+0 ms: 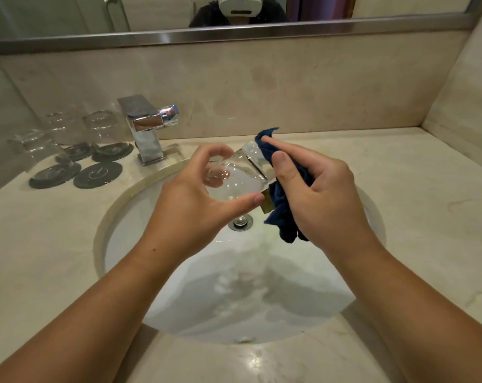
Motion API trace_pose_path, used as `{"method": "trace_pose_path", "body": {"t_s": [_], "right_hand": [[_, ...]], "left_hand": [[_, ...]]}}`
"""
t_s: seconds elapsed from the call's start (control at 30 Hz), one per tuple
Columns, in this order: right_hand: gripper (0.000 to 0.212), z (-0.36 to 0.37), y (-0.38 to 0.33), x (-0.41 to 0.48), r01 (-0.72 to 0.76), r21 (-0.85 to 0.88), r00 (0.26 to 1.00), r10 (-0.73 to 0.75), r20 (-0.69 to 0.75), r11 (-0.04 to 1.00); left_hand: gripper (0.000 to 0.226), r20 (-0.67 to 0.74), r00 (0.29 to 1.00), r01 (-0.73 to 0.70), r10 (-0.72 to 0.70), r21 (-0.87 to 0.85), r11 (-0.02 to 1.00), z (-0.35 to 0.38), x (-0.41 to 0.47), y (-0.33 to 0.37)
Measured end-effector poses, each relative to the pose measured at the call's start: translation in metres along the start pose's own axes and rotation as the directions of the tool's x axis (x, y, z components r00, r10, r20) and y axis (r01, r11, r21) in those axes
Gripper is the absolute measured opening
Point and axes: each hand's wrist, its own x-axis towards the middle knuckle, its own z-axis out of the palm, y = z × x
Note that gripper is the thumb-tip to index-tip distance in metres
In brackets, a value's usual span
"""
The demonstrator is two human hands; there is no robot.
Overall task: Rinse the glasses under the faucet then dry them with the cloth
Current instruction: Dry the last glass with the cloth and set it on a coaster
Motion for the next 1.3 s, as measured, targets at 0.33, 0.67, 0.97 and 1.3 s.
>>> {"method": "trace_pose_path", "body": {"t_s": [0.33,0.67,0.97,1.3], "right_hand": [[0.029,-0.009,0.006,0.013,-0.317,0.34,0.948,0.295,0.116,0.885],[0.033,0.015,0.002,-0.004,-0.225,0.296,0.974,0.202,0.106,0.928],[0.04,0.021,-0.006,-0.016,-0.03,0.092,0.996,0.023,0.083,0.995],[0.034,0.012,-0.012,-0.011,-0.069,0.121,0.998,0.066,0.024,0.99]], "left_hand": [[0.062,0.094,0.992,0.109,-0.086,-0.269,0.957,-0.001,-0.003,0.005],[0.061,0.121,0.973,0.232,-0.198,-0.488,0.841,0.009,0.0,0.012],[0.062,-0.018,0.971,0.208,-0.238,-0.42,0.883,0.005,-0.001,0.01],[0.064,0.16,0.95,0.312,-0.269,-0.566,0.764,0.002,0.0,0.007]]}}
